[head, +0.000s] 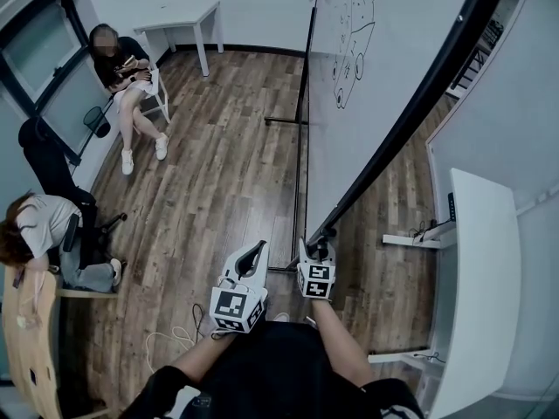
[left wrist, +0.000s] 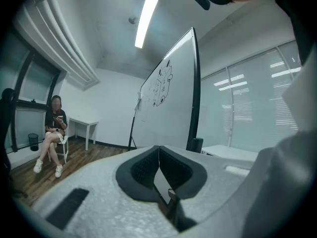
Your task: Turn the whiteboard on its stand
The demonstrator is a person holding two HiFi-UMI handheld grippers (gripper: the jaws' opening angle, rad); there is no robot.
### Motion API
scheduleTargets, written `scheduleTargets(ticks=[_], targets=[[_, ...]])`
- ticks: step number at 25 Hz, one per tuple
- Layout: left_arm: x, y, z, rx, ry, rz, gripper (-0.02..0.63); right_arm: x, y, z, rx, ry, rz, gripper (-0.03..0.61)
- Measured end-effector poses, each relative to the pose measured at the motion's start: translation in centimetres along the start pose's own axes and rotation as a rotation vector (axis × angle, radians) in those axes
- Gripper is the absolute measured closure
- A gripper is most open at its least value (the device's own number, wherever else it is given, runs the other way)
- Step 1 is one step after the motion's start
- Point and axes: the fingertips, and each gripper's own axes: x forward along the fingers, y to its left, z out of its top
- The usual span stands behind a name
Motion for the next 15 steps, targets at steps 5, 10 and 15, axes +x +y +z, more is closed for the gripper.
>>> scheduleTargets(ticks=[5, 10, 15], targets=[[-0.2, 0.0, 0.1, -0.001, -0.001, 0.004, 0.597, -1.3, 0.0, 0.2, 0.032, 0.031, 0.009, 0.398], [0.0, 0.0, 0.2, -0.003, -0.003, 0.004, 0.597, -4.1, 0.0, 1.7, 0.061, 0.008, 0.024, 0.394], [0.1, -0.4, 0.4, -0.007, -0.008, -0.006, 0.597, -7.5, -0.2, 4.0, 0.099, -0.039, 0.024, 0.394]])
